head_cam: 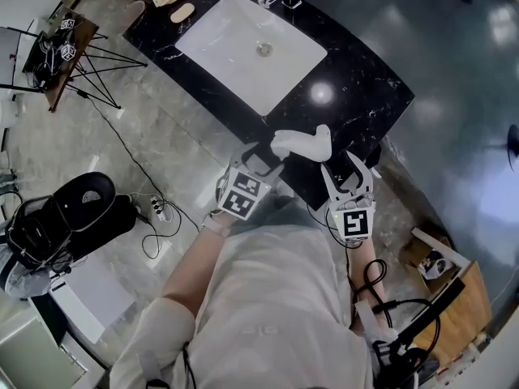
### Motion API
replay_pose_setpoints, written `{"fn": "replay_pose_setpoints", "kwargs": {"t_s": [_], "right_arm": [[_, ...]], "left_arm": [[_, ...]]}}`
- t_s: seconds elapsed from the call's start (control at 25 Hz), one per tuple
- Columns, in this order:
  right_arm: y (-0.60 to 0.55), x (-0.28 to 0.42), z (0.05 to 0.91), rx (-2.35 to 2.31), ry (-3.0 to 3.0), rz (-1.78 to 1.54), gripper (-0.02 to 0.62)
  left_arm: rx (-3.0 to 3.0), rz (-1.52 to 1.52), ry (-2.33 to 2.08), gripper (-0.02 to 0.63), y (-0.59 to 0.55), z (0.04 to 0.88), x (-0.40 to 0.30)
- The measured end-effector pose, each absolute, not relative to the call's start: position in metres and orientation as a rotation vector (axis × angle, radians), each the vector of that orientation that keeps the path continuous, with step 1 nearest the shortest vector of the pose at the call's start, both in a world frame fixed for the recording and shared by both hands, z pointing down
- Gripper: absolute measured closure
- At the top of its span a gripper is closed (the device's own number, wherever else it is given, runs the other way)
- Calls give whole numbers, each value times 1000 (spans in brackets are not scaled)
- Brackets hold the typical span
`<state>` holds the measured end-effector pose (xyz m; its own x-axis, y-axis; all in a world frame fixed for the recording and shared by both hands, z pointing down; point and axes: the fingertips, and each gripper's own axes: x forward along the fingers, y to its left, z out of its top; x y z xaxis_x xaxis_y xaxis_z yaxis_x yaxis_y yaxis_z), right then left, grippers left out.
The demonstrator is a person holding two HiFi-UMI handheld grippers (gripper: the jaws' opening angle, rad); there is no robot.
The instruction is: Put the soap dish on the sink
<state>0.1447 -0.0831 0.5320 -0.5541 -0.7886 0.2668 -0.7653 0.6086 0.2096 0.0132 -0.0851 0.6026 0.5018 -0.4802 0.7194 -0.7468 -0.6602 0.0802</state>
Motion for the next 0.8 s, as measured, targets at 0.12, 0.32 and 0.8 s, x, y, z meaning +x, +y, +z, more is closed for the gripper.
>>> {"fn": "replay_pose_setpoints", "kwargs": {"t_s": [0.12, 0.32, 0.8], "right_arm": [[-93, 143, 504, 1284, -2552, -135, 380], [-110, 119, 464, 1273, -2661, -141, 381], [-127, 9, 383, 993, -2990, 1, 381]], "left_arm": [[2387, 913, -1071, 311, -91, 579, 9], [2410, 777, -1184, 311, -101, 529, -8], [2273, 396, -1515, 311, -95, 438, -88]]}}
